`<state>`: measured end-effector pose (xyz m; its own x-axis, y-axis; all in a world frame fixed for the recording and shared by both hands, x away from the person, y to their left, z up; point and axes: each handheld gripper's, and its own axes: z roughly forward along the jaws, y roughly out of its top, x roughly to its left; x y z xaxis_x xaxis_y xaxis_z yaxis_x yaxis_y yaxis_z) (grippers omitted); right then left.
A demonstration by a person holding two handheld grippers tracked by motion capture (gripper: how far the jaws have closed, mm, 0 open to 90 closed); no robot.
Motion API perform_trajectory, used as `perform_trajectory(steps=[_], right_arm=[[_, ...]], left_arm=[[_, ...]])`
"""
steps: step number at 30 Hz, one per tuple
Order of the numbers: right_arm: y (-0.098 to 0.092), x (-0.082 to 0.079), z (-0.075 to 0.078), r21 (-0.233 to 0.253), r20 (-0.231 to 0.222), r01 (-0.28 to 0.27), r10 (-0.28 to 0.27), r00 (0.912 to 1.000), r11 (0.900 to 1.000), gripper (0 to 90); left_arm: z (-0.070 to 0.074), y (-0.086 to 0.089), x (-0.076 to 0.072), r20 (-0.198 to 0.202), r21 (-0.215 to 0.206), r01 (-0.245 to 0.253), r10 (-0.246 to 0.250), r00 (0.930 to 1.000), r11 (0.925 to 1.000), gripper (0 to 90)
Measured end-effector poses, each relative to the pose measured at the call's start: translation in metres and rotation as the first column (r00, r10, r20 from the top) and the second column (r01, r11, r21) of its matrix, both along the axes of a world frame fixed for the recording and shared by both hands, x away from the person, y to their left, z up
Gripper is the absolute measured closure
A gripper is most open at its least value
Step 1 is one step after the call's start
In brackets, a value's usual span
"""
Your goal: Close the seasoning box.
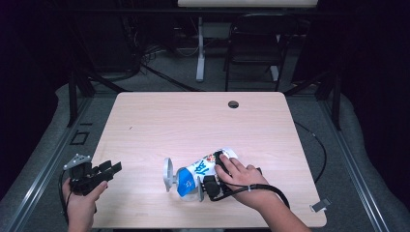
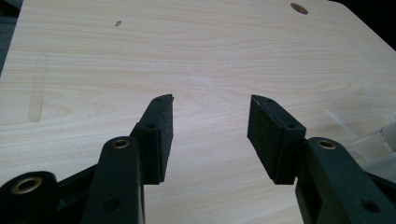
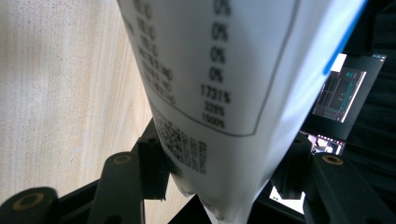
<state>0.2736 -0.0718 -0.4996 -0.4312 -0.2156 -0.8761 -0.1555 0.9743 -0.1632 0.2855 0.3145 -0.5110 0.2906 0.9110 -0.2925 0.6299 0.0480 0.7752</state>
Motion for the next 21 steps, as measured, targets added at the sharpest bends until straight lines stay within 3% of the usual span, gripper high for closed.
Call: perform_trajectory(steps=[21], right_arm=[[0.0013,-0.0004,0.0006,-0.017,0.006,-0.002,0.002,1.0,1.0,48.5]], left_arm=[[0.0005,0.0004,-0.0001,-0.004,-0.002,0.001,-0.001,1.0,1.0,51.3]])
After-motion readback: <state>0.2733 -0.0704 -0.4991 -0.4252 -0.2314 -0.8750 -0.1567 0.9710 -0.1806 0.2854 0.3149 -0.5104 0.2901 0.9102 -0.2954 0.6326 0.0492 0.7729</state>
